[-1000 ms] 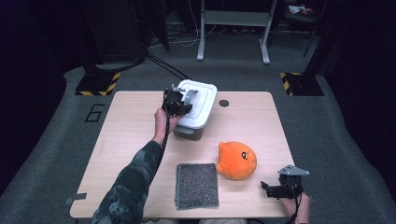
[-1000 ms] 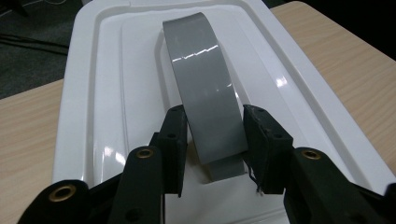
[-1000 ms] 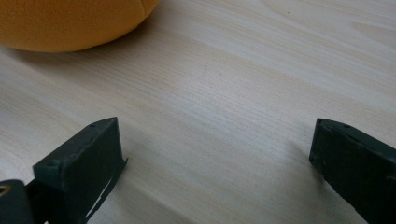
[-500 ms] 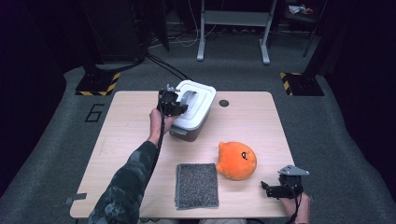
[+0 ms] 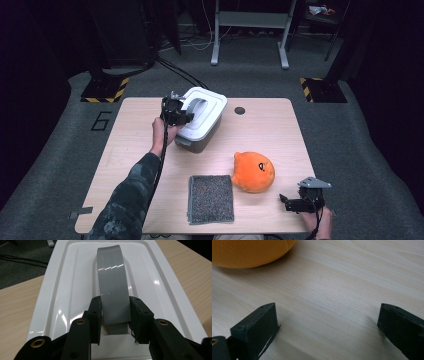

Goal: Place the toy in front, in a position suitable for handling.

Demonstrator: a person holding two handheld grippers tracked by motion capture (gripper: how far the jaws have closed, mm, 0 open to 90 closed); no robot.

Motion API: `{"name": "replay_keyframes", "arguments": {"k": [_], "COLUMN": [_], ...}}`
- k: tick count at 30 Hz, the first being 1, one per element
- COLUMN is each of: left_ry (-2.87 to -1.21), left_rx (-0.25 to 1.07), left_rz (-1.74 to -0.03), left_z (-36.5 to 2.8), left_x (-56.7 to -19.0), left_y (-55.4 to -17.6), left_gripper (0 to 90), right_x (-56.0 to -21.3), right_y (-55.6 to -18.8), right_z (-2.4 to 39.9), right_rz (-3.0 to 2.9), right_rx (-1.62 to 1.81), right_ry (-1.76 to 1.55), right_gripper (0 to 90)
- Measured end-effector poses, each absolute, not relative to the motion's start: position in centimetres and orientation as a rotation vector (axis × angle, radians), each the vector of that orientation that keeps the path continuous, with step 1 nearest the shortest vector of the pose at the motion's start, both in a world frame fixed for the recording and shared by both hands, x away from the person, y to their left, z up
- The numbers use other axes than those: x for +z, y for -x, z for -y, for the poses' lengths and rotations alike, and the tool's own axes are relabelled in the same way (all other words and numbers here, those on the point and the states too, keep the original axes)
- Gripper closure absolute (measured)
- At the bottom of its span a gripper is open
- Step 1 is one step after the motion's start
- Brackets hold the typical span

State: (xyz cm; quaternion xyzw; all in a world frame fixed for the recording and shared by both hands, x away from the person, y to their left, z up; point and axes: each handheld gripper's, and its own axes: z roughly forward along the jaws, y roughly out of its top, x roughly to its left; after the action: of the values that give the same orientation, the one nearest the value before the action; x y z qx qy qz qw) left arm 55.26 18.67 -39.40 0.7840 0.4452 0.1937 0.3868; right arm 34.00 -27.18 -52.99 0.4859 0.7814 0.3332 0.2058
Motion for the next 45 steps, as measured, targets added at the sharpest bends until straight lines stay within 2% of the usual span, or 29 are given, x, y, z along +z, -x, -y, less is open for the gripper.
{"name": "replay_keyframes", "arguments": {"k": [24,45], "left_ry": [-1.959,-1.964], "left_rx": [0.536,0.563], "left_rz": [-1.194,-1.243], "left_z": [-24.7,-26.4], "left_x": [-39.6,-39.4], "left_y": [-54.0,-53.4], "left_gripper": [65.6,65.8], "right_x": [-53.0,-53.0], "right_y": [-34.0,-34.0], "right_z": [27.2,27.2], "right_rz": [-2.176,-2.174], "right_rx": [0.929,0.929], "right_ry": [-1.356,-1.357], "right_gripper": [2.1,2.3]}}
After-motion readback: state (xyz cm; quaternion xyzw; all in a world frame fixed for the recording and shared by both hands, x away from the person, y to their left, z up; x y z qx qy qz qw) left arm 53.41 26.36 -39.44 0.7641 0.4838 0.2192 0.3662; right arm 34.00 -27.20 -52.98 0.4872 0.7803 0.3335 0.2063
